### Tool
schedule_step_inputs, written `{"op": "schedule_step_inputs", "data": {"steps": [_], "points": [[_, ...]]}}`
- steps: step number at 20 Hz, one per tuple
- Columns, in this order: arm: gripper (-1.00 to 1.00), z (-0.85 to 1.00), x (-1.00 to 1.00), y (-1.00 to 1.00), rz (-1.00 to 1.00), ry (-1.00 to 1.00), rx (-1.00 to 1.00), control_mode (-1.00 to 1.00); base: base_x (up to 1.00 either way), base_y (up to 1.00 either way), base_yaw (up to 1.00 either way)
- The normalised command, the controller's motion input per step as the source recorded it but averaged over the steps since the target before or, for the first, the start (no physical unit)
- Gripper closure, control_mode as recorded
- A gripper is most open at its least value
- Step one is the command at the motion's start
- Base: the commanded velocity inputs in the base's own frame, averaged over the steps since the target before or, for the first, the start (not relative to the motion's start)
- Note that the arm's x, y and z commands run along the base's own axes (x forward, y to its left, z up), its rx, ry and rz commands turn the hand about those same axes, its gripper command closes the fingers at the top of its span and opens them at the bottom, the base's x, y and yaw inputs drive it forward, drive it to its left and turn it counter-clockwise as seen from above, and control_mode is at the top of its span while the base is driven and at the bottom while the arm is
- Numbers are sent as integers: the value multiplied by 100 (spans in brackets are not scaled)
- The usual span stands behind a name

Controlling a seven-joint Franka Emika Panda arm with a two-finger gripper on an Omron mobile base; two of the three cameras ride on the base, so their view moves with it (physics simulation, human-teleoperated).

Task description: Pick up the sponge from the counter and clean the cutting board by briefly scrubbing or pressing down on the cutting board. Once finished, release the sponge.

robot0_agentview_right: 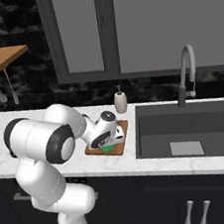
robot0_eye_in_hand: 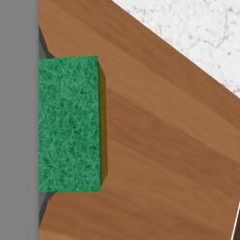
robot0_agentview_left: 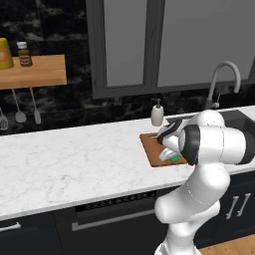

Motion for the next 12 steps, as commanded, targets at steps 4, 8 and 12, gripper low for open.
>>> {"op": "schedule_step_inputs", "data": {"steps": [4,8,12], "points": [[100,-20,0,-4,0,-1,0,-100,0,0,0],[100,-33,-6,-18,0,-3,0,-100,0,0,0],[100,-42,-22,-26,0,-5,0,-100,0,0,0]]}}
